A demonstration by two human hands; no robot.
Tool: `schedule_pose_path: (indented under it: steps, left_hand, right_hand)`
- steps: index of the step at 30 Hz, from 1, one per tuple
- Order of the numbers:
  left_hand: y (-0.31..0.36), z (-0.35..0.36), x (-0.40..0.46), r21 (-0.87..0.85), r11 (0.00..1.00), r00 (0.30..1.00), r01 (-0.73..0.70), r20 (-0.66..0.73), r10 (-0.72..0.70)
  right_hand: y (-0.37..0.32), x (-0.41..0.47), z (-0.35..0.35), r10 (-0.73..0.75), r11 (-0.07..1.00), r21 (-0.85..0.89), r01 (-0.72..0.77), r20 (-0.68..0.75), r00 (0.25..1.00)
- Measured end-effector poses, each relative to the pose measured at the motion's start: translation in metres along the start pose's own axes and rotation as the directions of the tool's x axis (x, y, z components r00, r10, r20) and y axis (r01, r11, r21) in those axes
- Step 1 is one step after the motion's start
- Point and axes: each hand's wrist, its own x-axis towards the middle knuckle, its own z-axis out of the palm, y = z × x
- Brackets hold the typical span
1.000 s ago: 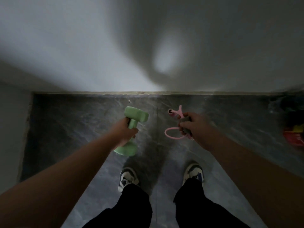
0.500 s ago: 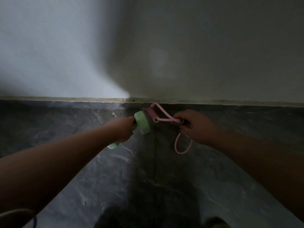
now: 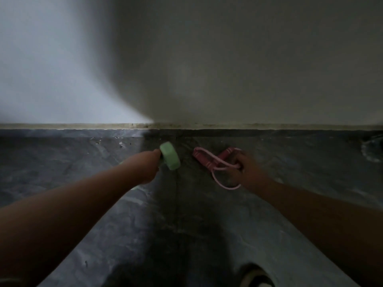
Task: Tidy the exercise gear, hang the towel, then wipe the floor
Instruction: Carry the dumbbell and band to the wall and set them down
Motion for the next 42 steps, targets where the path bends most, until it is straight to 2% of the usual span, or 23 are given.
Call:
schedule_pose_path:
  steps: [1,3,5,6,7,9,12,14,17,22,27,31,32,34,36,39,42]
  left_hand:
    - [0.001,0.002,0.001,-0.007,1.000,1.000,0.003,-0.005,-0.003]
    - [0.003,0.008,0.003,-0.051,0.999,1.000,0.015,-0.006,-0.015]
    - [0.006,0.014,0.007,-0.079,0.997,1.000,0.017,0.023,-0.015]
    - [0.007,0.016,0.010,-0.081,0.997,0.999,0.016,0.036,-0.013]
    - [0.008,0.018,0.013,-0.082,0.996,0.999,0.018,0.045,-0.014]
    - [0.011,0.020,0.018,-0.077,0.997,0.998,0.017,0.054,-0.013]
    - [0.017,0.018,0.020,-0.038,0.999,0.999,0.011,0.049,-0.009]
    - [0.020,0.014,0.018,0.001,1.000,1.000,-0.002,0.022,0.002]
    - [0.024,0.011,0.015,0.059,0.998,1.000,-0.007,-0.003,0.007]
    - [0.026,0.005,0.013,0.140,0.990,0.999,-0.018,-0.031,0.023]
    - [0.020,-0.005,0.017,0.222,0.974,0.993,-0.047,-0.094,0.070]
    - [0.016,-0.007,0.023,0.227,0.973,0.988,-0.046,-0.134,0.078]
    - [0.017,-0.006,0.024,0.231,0.972,0.988,-0.043,-0.134,0.075]
    - [0.021,-0.006,0.027,0.244,0.969,0.989,-0.035,-0.133,0.070]
    - [0.023,-0.008,0.028,0.283,0.959,0.986,-0.027,-0.148,0.071]
    - [0.024,-0.015,0.030,0.383,0.922,0.977,-0.052,-0.173,0.126]
    - [0.021,-0.016,0.030,0.387,0.919,0.973,-0.080,-0.169,0.155]
  right_hand:
    - [0.000,0.000,-0.005,0.055,0.985,0.168,-0.050,-0.030,0.998]
    - [0.000,-0.002,-0.018,0.197,0.873,0.467,-0.144,-0.067,0.978]
    - [0.011,-0.002,-0.024,0.341,0.700,0.670,-0.247,-0.010,0.940]
    - [0.018,-0.002,-0.023,0.400,0.626,0.715,-0.311,0.047,0.915]
    - [0.029,-0.002,-0.019,0.448,0.614,0.698,-0.369,0.076,0.891]
    - [0.046,0.002,-0.011,0.522,0.671,0.588,-0.452,0.059,0.851]
    - [0.051,0.010,-0.005,0.571,0.784,0.289,-0.550,0.014,0.821]
    - [0.042,0.012,-0.004,0.593,0.800,0.109,-0.590,0.015,0.805]
    - [0.029,0.012,0.005,0.572,0.820,-0.023,-0.572,0.064,0.818]
    - [-0.004,0.037,-0.001,0.486,0.862,0.100,-0.497,0.120,0.866]
    - [-0.020,0.067,-0.019,0.388,0.916,0.127,-0.381,-0.037,0.921]
    - [-0.018,0.067,-0.021,0.408,0.826,0.400,-0.398,0.064,0.911]
    - [-0.017,0.065,-0.018,0.396,0.839,0.387,-0.383,0.050,0.917]
    - [-0.014,0.060,-0.014,0.356,0.926,0.142,-0.349,-0.029,0.934]
    - [-0.014,0.053,-0.012,0.285,0.952,-0.083,-0.296,-0.117,0.951]
    - [-0.019,0.045,-0.012,0.227,0.966,-0.091,-0.240,-0.137,0.964]
    - [-0.025,0.035,-0.010,0.080,0.967,-0.234,-0.097,-0.082,0.993]
